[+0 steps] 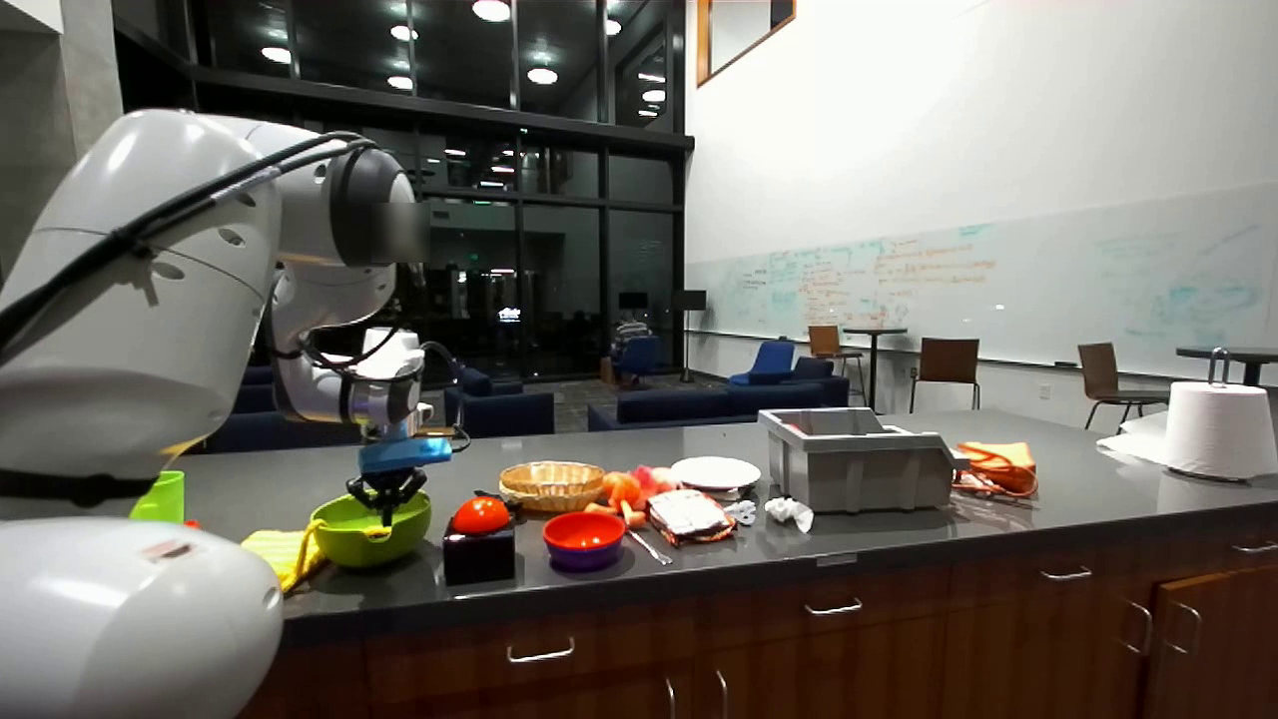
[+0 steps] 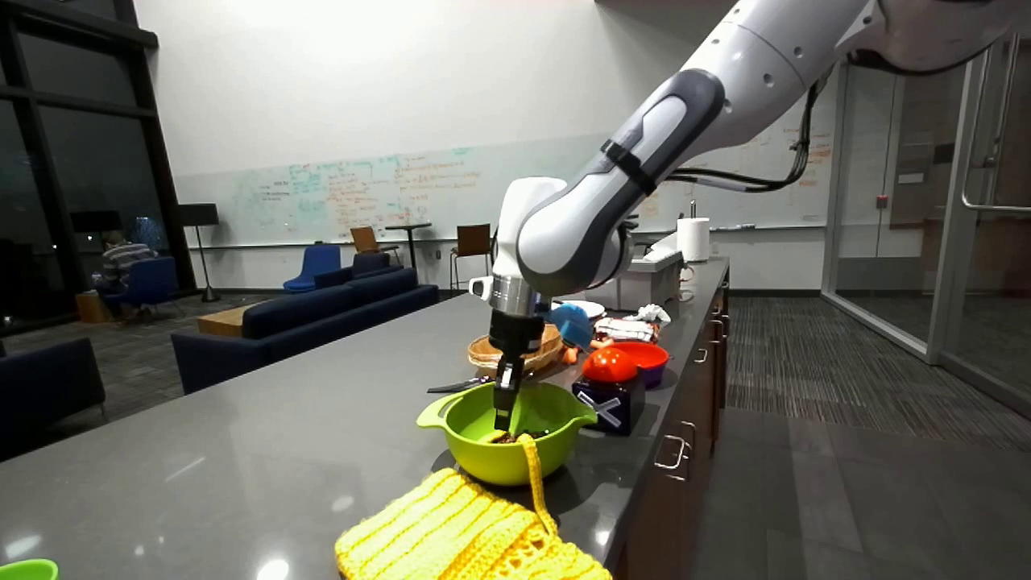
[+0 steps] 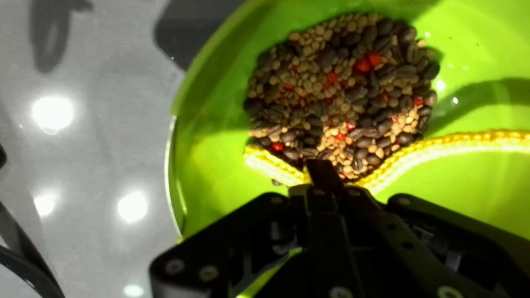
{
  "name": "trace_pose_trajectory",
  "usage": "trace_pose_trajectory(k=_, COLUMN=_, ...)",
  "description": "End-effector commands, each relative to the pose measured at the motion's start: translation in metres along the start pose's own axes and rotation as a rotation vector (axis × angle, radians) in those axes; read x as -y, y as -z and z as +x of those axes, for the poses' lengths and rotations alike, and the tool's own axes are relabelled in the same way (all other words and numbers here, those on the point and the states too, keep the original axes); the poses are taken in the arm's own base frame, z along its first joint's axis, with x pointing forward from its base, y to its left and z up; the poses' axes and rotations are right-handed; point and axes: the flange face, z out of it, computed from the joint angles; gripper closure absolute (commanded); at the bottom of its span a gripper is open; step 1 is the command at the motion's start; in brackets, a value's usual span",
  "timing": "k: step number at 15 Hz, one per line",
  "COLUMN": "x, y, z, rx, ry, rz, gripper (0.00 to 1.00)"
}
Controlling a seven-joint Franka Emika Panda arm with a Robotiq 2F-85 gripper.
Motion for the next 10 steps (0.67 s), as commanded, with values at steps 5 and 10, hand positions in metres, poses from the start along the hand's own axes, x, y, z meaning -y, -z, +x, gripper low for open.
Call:
trace_pose_trajectory(k=5, x=-0.004, y=0.059, z=0.007, rx=-0.133, ry=-0.021, rz=-0.057, gripper=1.0)
trace_pose_trajectory(k=10, x=-0.018, y=0.078, z=0.002, rx=-0.163, ry=-0.059, rz=-0.078, gripper=0.63)
